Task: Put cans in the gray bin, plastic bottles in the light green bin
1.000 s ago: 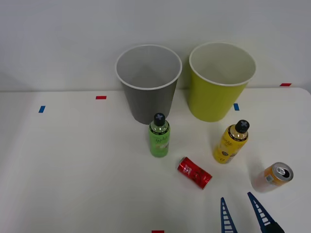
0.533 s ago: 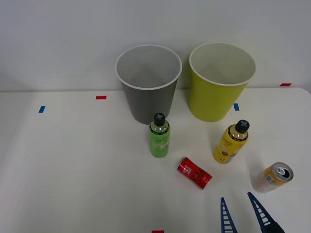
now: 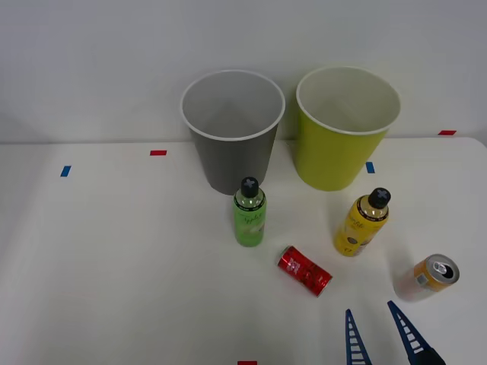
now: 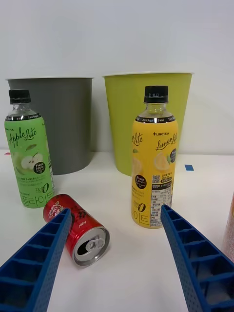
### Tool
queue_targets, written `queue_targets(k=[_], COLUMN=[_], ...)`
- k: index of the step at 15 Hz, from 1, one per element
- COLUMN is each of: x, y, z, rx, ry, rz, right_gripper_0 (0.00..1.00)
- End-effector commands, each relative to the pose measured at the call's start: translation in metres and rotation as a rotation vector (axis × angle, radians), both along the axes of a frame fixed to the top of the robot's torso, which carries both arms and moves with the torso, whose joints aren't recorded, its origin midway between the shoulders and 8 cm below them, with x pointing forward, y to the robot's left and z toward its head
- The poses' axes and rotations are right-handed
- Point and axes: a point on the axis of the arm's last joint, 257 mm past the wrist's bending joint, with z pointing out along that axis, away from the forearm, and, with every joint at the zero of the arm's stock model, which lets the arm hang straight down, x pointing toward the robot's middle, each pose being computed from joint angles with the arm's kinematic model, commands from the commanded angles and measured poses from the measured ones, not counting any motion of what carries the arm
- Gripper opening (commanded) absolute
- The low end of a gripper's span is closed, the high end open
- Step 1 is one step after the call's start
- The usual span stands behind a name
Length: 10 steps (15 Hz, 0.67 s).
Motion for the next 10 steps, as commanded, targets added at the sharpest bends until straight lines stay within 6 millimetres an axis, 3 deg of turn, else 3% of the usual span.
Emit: queue_targets(k=[1, 10], x=[0.0000, 0.0000], y=[0.0000, 0.0000], z=[0.0000, 0.0000], rx=[0.000, 0.000], ry=[0.000, 0.000], rz=[0.000, 0.000], right_gripper_0=[0.62, 0.63])
